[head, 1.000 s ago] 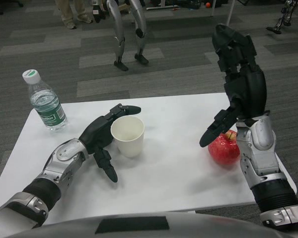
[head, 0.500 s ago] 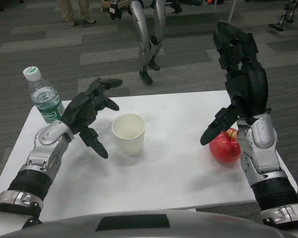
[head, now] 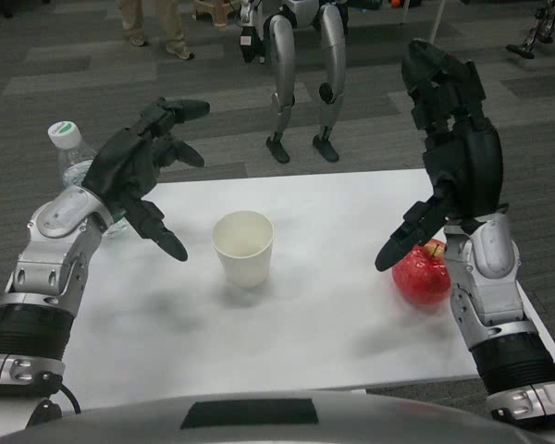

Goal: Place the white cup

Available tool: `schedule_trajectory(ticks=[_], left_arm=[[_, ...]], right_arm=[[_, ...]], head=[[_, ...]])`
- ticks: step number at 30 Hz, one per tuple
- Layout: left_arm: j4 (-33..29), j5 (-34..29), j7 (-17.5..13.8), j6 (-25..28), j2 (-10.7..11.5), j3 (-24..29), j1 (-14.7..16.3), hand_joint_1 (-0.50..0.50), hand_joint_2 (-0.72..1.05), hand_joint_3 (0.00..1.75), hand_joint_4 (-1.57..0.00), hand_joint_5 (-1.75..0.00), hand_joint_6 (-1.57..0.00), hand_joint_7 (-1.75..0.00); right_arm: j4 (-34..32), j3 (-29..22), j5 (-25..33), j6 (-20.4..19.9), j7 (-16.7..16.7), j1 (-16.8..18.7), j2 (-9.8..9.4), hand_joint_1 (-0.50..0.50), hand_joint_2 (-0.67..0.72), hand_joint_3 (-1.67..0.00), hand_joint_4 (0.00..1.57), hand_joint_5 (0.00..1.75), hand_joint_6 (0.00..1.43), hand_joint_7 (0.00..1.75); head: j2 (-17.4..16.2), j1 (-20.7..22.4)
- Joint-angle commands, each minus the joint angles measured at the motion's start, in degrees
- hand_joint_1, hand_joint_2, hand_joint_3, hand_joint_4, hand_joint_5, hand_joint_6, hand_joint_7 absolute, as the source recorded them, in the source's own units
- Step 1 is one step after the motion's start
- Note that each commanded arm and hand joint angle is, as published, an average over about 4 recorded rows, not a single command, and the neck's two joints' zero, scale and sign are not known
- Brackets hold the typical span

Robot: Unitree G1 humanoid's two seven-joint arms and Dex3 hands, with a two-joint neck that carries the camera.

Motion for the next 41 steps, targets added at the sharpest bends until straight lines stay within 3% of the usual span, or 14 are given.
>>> schedule_trajectory(ticks=[1,11,28,32,41], left_arm=[[-5.17,-2.65,-0.09,5.03,1.92,-0.53,0.59,-0.5,-0.19,0.09,0.0,-1.75,0.0,-0.77],[-9.43,-4.98,0.39,5.78,1.44,-0.79,0.19,-0.5,-0.1,0.09,0.0,-1.75,0.0,-0.77],[-11.03,-7.44,1.69,5.82,0.67,-1.34,-0.93,-0.5,-0.02,0.09,0.0,-1.75,0.0,-0.77],[-11.52,-8.08,2.0,5.82,0.56,-1.37,-1.02,-0.5,0.07,0.09,0.0,-1.75,0.0,-0.77],[-12.2,-8.28,2.06,5.82,0.47,-1.19,-1.04,-0.5,0.07,0.09,0.0,-1.75,0.0,-0.77]], right_arm=[[0.37,-0.05,0.21,-0.13,-0.09,-0.13,-0.12,-0.12,0.72,0.0,0.0,0.12,0.0,0.56],[0.76,0.3,0.21,-0.13,-0.09,-0.31,-0.38,-0.12,0.72,0.0,0.0,0.1,0.0,0.56],[0.74,0.52,0.21,-0.13,-0.09,-0.77,-0.73,-0.12,0.72,0.0,0.0,0.1,0.0,0.56],[0.65,0.52,0.21,-0.13,-0.09,-0.79,-0.73,-0.12,0.72,0.0,0.0,0.1,0.0,0.56],[0.32,0.35,0.21,-0.13,-0.09,-0.79,-0.73,-0.12,0.72,0.0,0.0,0.1,0.0,0.56]], head=[[0.12,-0.08],[0.5,-0.45],[1.99,-1.3],[2.12,-1.33],[2.29,-1.33]])
